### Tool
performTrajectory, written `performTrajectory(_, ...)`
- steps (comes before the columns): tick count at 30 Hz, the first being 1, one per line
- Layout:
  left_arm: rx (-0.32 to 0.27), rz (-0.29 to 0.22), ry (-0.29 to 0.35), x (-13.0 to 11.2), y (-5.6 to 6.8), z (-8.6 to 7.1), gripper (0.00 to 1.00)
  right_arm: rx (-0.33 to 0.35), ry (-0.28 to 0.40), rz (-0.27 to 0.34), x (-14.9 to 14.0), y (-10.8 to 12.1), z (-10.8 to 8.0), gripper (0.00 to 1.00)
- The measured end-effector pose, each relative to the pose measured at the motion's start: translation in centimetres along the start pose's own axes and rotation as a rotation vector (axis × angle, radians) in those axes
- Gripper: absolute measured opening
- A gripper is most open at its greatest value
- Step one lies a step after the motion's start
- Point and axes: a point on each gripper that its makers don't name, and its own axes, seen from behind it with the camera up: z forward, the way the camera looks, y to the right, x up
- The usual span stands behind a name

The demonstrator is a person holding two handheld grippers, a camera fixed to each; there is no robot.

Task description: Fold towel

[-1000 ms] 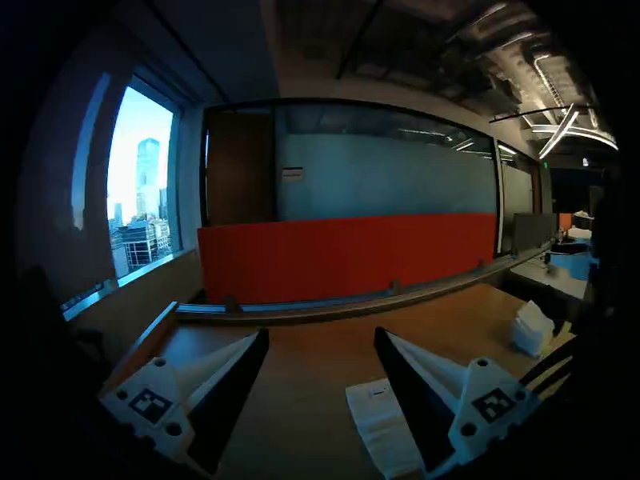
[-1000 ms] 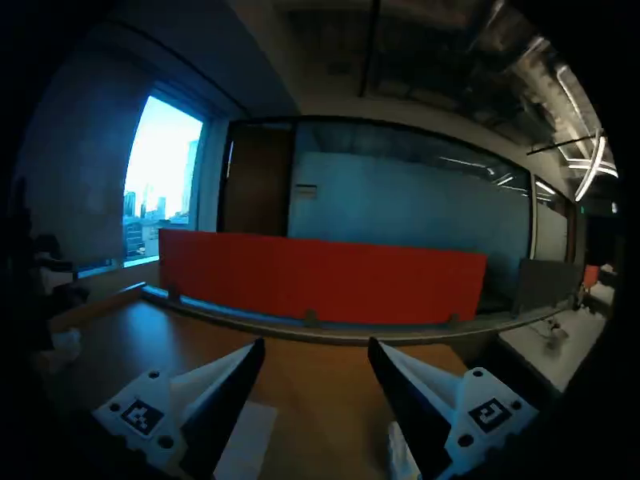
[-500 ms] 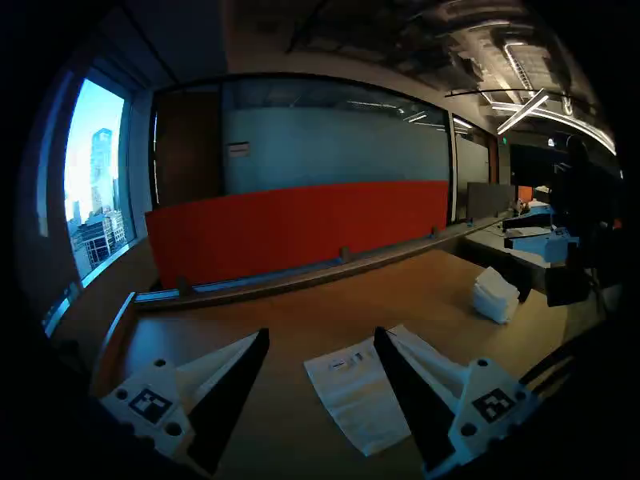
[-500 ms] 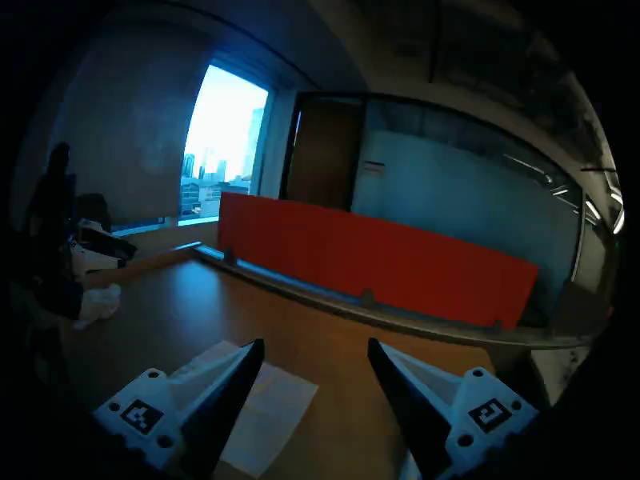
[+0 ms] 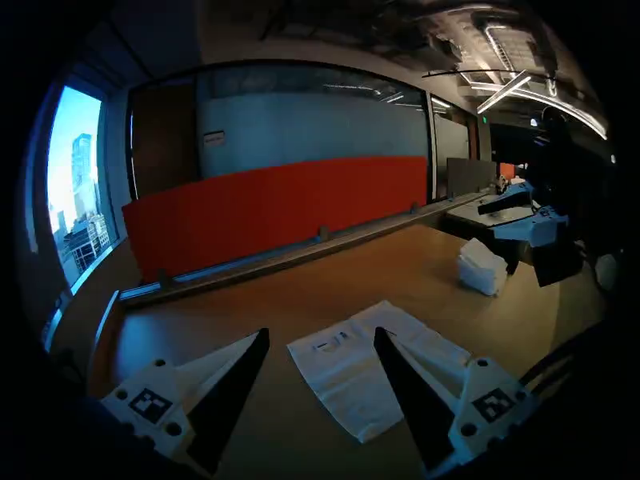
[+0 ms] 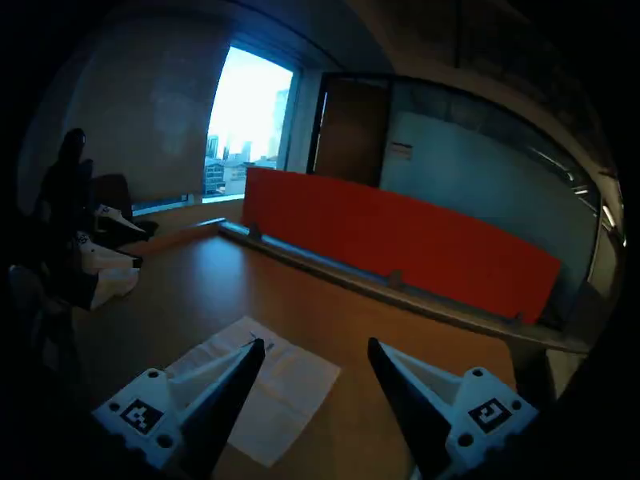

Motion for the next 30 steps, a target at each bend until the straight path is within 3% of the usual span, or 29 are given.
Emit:
performTrajectory(23,-0.056,0.023,-0.129,-9.6,2.6,3.9,0.97,0.061,-0.159,0.0,-9.7,-2.3,3.1,1.0)
performTrajectory(30,-0.1,0.037,-0.185,-12.6,3.9,4.9,0.97,0.077,-0.201,-0.012,-12.7,-2.9,4.0,1.0)
